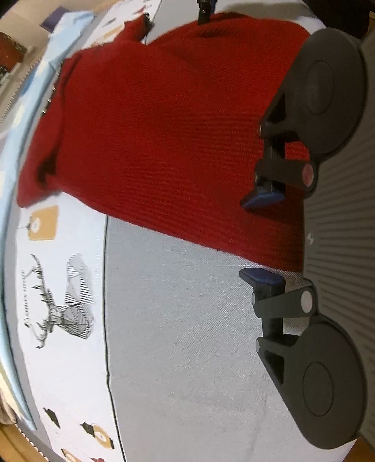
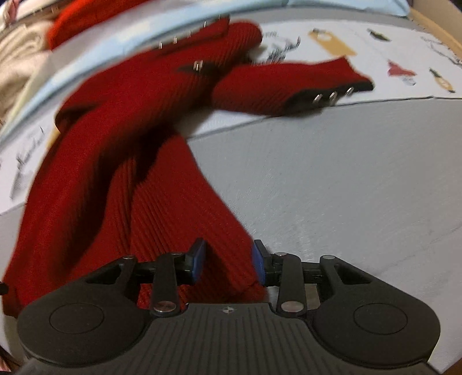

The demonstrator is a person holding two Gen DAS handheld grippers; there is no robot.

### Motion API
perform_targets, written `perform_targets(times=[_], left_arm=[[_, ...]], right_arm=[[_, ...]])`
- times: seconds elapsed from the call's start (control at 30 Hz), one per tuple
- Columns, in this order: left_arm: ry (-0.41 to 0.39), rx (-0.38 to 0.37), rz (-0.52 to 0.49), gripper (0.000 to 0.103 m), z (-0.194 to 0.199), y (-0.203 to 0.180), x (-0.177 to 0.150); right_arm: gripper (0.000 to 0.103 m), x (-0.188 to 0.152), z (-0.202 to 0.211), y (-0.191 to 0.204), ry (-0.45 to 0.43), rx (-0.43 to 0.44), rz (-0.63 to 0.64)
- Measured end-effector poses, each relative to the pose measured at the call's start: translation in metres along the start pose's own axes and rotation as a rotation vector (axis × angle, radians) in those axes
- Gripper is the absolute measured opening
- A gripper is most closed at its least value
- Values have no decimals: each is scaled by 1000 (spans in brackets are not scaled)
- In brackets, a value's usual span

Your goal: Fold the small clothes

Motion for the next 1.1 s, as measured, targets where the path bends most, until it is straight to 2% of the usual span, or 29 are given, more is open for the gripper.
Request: perform_targets(times=[0.07, 0.13, 0.23, 0.3, 0.4, 0.43, 0.47, 0.5, 0.53, 0.6, 0.67, 0.77, 0.83, 0.9, 1.07, 1.1], left_arm=[[16, 25, 1, 47, -11, -3, -1], [36, 24, -9, 13, -19, -3, -2], [-15, 14, -27, 8, -8, -10, -7], [-66, -57, -36, 7, 8, -18, -12], [-123, -161, -102, 7, 31, -33, -27], [-115, -171, -125, 7, 33, -38, -33], [-89, -167, -149, 7, 34, -43, -41], [-60, -158, -171, 7, 32, -47, -46], [-27, -140, -201, 7, 30, -53, -52], [36, -85, -264, 7, 22, -62, -62], [83, -55, -288, 7, 18, -67, -70], [73, -82, -279, 9, 23, -68, -73], [59, -91, -269, 11, 27, -68, -73], [69, -62, -270, 12, 25, -72, -74], [116, -2, -283, 12, 5, -76, -65], [118, 6, -295, 8, 3, -78, -65]], right_arm=[[38, -1, -2, 8, -16, -31, 68], [16, -3, 5, 9, -46, -19, 113], [12, -4, 41, -16, -158, 60, 54], [11, -12, 81, -37, -279, 92, 19], [10, -35, 137, -79, -421, 60, -54], [10, -43, 148, -93, -428, 39, -76], [10, -50, 152, -104, -404, 9, -82], [10, -57, 147, -115, -337, -42, -71], [10, -61, 137, -122, -262, -81, -65], [11, -69, 103, -130, -50, -132, -28], [11, -75, 79, -124, 65, -164, 28], [14, -78, 74, -106, 49, -204, 123], [28, -78, 81, -104, 11, -194, 120], [37, -76, 82, -104, -4, -173, 100], [37, -71, 69, -105, 15, -208, 74], [37, -71, 67, -107, 23, -205, 64]])
Point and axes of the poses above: each gripper's, at about its wrist camera, not at the fingertips, and z roughly against the way its jaws point, y to its left, x to its top, the point moved 1 cm from there along -z, roughly the way its jaws point, and after that the axes turned 12 degrees about y, right-handed, at the moved point
